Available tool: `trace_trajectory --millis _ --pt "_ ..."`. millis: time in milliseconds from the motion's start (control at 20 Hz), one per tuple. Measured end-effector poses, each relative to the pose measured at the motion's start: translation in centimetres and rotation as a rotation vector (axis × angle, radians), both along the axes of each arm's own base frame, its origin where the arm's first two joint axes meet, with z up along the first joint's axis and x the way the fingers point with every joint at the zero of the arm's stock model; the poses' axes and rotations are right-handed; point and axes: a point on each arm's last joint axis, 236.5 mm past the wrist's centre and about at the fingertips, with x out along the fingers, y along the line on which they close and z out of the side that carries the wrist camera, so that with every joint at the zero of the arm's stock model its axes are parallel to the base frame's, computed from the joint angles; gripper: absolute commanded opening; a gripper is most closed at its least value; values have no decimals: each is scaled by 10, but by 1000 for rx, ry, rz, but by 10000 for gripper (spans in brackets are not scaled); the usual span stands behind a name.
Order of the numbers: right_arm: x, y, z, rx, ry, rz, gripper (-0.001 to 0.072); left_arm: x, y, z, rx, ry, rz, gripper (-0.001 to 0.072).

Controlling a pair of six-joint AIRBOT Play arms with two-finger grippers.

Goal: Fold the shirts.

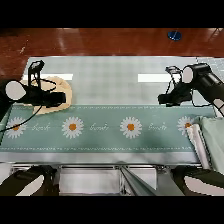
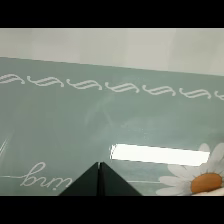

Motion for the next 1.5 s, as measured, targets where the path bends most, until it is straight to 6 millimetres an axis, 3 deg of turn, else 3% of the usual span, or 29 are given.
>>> trace_trajectory --millis 1100,1150,1200,1250,1350,1500 --pt "2 0 0 1 -8 0 22 5 0 1 1 -22 -3 27" --pt "5 1 0 2 -21 1 144 9 0 3 9 -46 -17 144" --pt "8 1 0 3 -36 2 425 16 2 6 27 -83 -40 396" --pt "12 1 1 4 -52 3 412 26 7 11 62 -131 -62 509" --pt "17 1 1 3 -70 7 410 50 23 28 158 -253 -94 508" --pt "17 2 1 5 -73 12 409 89 64 65 330 -450 -98 508"
